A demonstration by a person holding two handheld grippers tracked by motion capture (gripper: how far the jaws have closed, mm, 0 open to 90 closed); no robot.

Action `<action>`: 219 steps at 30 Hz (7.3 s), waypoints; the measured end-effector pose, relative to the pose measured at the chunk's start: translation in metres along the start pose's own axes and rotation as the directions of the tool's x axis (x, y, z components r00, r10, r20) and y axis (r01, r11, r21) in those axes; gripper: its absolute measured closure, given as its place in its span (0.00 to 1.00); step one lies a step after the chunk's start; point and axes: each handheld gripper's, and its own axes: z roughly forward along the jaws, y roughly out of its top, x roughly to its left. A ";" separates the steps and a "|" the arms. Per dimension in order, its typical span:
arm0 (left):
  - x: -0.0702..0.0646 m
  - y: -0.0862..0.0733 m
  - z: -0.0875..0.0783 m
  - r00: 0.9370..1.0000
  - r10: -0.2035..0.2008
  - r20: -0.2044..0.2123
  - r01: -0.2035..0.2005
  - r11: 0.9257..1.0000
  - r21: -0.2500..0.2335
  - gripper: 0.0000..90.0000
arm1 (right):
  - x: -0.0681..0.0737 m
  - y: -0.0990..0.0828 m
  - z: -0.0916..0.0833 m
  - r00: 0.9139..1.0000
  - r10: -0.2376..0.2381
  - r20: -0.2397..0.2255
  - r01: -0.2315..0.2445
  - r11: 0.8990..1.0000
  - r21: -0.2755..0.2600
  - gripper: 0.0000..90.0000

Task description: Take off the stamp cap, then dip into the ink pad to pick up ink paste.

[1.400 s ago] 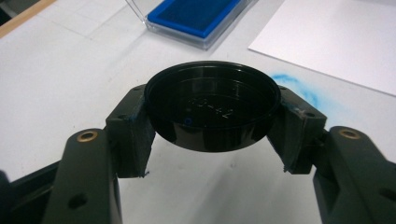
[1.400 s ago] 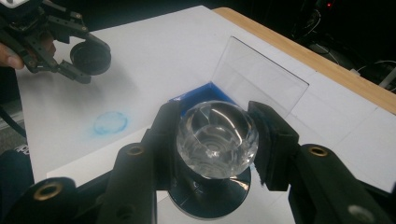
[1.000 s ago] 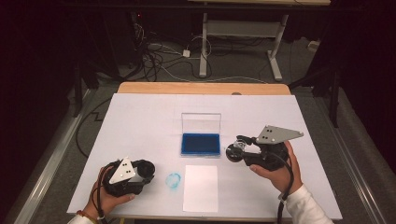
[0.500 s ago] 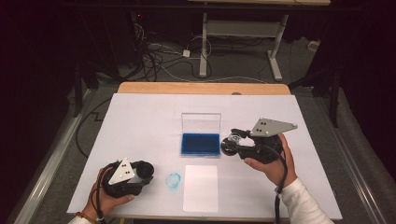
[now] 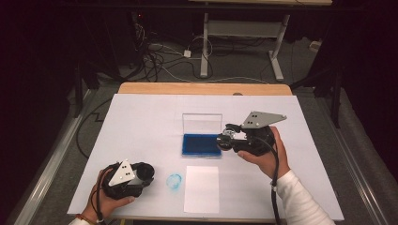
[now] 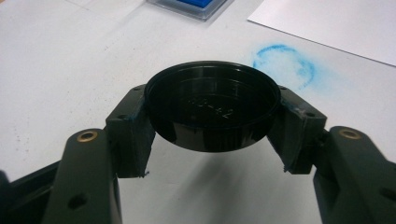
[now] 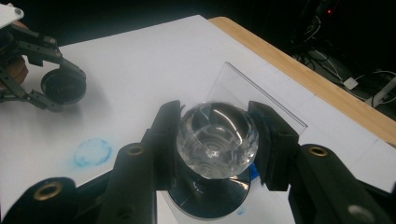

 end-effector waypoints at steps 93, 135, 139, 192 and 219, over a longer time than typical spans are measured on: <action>0.002 -0.001 -0.006 1.000 -0.003 -0.030 0.003 1.000 0.013 0.41 | -0.019 -0.035 0.119 0.996 0.076 0.048 -0.085 0.972 0.219 0.63; -0.002 0.003 -0.005 0.999 0.020 -0.035 -0.019 1.000 0.017 0.41 | -0.025 -0.041 0.119 0.992 0.124 0.012 -0.124 0.974 0.190 0.63; -0.002 0.003 -0.005 0.999 0.020 -0.037 -0.019 1.000 0.016 0.41 | -0.024 -0.039 0.119 0.991 0.132 0.016 -0.133 0.971 0.200 0.63; 0.001 0.003 -0.008 0.999 0.012 -0.035 -0.012 1.000 0.001 0.41 | -0.002 0.027 0.095 0.999 0.030 -0.025 -0.027 0.993 0.116 0.63; 0.002 0.001 -0.007 0.999 0.010 -0.035 -0.010 1.000 0.007 0.41 | 0.003 -0.006 0.150 0.996 0.072 -0.045 -0.061 0.974 0.216 0.63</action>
